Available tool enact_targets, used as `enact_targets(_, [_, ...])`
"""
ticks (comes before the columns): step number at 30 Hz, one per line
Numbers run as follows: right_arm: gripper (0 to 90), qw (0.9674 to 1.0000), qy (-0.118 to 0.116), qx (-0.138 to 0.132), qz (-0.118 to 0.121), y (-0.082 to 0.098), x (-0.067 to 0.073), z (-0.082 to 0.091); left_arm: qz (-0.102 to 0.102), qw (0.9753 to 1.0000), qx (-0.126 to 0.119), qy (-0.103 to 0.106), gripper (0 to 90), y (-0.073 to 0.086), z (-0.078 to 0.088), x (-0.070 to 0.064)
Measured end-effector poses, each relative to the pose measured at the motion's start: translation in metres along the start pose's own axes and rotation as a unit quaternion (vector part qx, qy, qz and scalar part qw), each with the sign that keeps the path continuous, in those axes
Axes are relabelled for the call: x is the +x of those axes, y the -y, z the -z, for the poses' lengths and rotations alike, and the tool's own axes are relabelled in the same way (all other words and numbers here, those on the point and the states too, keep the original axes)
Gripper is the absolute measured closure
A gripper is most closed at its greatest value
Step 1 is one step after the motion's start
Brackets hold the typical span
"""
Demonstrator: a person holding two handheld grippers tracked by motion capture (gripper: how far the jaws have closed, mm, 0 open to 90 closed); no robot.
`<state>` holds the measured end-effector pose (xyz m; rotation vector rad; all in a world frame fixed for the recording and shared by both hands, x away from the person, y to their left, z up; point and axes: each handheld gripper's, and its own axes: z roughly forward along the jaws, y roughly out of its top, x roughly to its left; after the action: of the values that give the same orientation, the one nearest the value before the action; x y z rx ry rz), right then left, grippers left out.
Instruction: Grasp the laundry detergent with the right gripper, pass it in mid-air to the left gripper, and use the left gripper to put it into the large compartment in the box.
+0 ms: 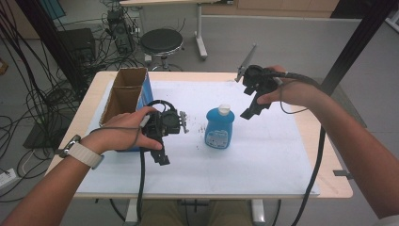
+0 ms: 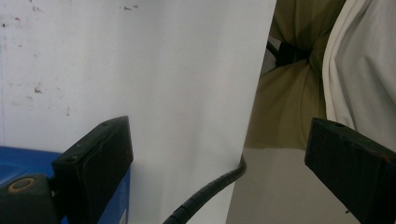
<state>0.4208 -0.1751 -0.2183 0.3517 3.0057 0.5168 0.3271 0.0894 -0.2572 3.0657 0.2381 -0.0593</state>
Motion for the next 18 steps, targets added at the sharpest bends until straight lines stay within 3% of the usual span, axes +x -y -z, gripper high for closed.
enact_targets(18, [4.2,0.9998,-0.004,-0.017,-0.005,0.0096,0.0030,-0.0103,0.003,1.0000,-0.006,0.000,8.2,-0.0004,-0.0012,-0.0004])
